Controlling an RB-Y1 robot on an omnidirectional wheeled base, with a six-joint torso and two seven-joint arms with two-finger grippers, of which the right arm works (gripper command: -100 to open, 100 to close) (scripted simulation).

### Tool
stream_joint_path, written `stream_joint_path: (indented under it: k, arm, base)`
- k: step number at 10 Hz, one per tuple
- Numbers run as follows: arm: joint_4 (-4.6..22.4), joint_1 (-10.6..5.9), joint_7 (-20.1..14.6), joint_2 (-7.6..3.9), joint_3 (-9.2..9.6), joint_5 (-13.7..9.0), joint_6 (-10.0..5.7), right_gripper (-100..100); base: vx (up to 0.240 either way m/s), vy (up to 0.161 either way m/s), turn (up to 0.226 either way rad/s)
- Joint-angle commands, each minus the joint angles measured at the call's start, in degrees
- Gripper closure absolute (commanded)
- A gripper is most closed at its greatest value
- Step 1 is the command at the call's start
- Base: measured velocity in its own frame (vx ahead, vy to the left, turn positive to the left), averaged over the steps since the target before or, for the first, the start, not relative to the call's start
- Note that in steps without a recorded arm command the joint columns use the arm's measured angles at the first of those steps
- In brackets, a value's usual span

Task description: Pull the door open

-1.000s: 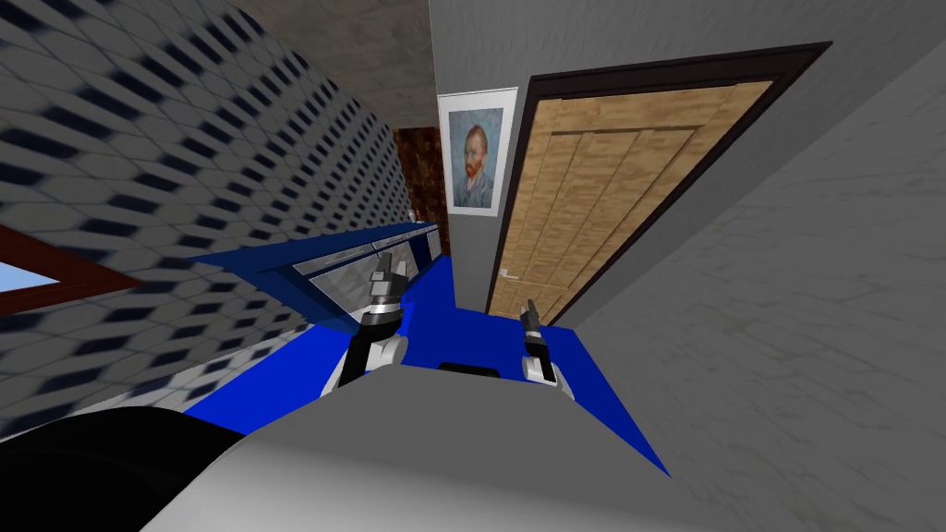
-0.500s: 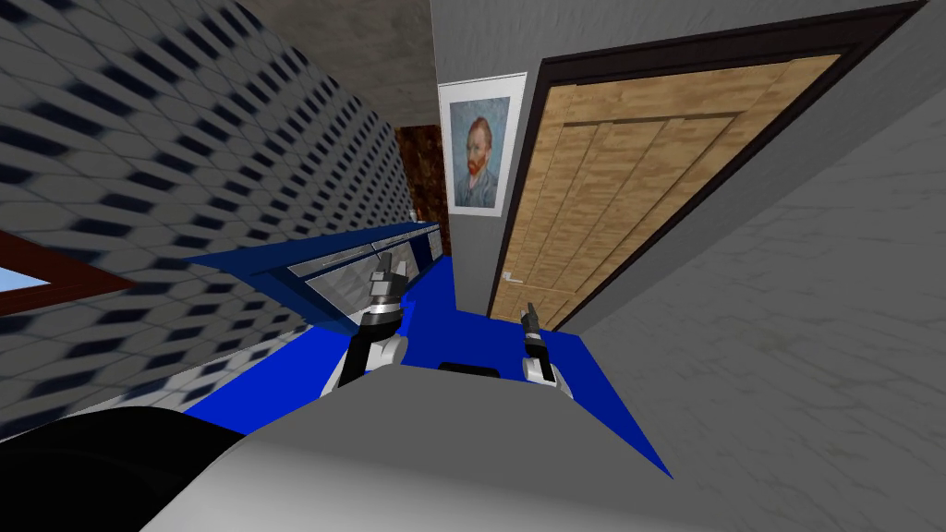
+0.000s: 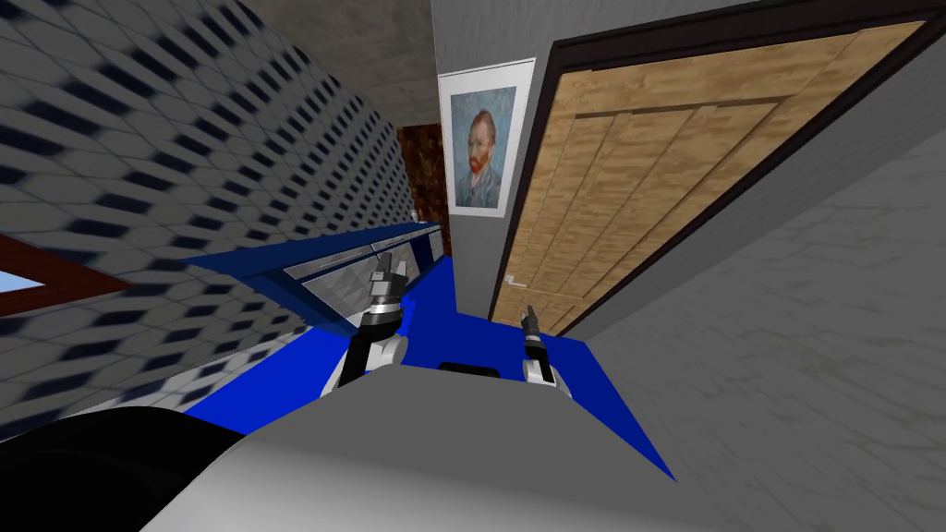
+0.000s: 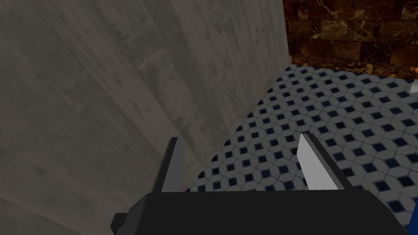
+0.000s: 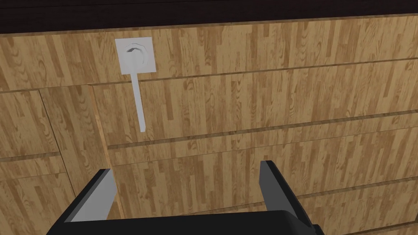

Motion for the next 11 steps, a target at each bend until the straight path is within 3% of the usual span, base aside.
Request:
stream_joint_path:
  k: [1, 11]
  arm:
    - [2.5, -0.82, -0.1, -0.30, -0.23, -0.2, -0.73, -100]
    - [14.3, -4.95, 0.0, -1.18, -1.38, -1.3, -3.86, -100]
  base:
    - [0.107, -0.008, 0.027]
    - [0.097, -0.003, 0.027]
